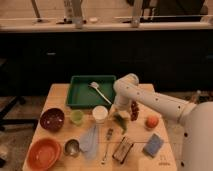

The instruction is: Place pepper in purple bowl

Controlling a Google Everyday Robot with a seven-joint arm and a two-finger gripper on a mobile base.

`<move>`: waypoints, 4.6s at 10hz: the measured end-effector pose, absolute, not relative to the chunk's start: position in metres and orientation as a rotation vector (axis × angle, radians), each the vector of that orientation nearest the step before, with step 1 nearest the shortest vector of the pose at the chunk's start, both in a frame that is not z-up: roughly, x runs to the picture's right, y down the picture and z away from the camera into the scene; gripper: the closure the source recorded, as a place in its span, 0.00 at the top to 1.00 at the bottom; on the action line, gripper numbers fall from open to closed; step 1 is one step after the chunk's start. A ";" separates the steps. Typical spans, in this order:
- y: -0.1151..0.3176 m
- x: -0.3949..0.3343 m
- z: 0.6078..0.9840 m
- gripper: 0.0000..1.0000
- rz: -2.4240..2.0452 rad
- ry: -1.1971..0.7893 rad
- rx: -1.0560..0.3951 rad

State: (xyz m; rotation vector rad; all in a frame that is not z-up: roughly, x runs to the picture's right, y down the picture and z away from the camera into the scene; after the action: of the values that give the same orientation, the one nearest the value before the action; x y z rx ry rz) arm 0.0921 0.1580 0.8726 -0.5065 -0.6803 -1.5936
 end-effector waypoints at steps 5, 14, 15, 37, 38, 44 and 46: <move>0.163 0.092 0.887 0.80 -1.566 -0.614 -0.563; 0.166 0.104 0.904 0.80 -1.447 -0.595 -0.556; 0.167 0.102 0.907 0.80 -1.441 -0.602 -0.553; 0.137 0.093 0.884 0.00 -1.462 -0.559 -0.554; 0.130 0.094 0.879 0.00 -1.463 -0.547 -0.553; 0.096 0.084 0.854 0.00 -1.481 -0.493 -0.548; 0.087 0.076 0.843 0.00 -1.487 -0.471 -0.554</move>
State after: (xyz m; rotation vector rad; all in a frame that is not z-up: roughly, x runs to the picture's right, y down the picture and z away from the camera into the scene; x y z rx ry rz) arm 0.0765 0.0867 0.8433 -0.5536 -0.4707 -1.4868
